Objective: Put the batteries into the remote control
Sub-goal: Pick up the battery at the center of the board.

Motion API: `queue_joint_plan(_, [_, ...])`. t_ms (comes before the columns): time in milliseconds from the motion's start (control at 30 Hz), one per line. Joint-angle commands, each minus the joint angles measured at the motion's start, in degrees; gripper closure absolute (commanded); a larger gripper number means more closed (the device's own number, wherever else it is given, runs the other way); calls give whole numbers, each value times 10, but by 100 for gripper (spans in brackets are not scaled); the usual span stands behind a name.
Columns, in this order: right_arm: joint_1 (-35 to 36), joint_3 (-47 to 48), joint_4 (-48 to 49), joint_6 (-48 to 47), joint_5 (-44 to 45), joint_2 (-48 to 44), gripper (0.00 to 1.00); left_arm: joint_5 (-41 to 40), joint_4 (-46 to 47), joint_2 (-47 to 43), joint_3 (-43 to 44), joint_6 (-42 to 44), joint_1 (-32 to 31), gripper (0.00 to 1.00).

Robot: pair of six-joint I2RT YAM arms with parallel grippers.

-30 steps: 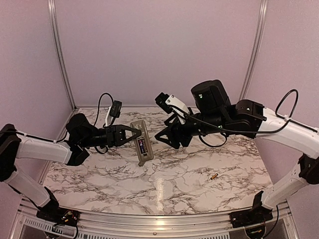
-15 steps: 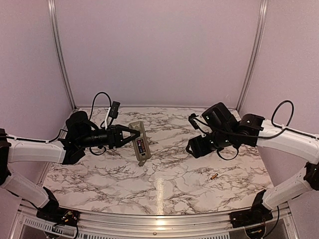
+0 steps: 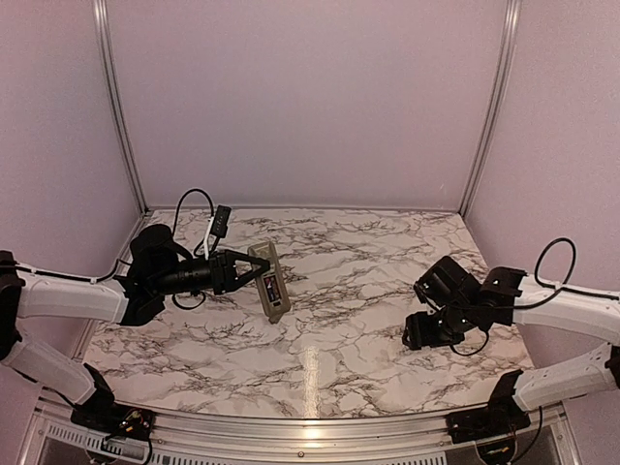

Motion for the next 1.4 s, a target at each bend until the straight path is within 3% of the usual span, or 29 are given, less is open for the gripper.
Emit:
queue_joint_plan(0, [-13,-21,-1,70,3,-15,36,-29,-8,-24,-8,24,0,100])
queue_joint_plan(267, [-20,-30,4,110,9,11,41,-31,-3,-33,-19,29,0,100])
queue_joint_plan(600, [-79,-38,54,114,-11,56,46,-35,-4,-54,-26,32,0,100])
queue_joint_plan(1167, [-81,19,71,84,15,175,51,-37,-23,-81,-39,40,0,100])
queue_joint_plan(1367, [-81,20,72,86,19,183,57,-38,-26,-86,-40,43,0,100])
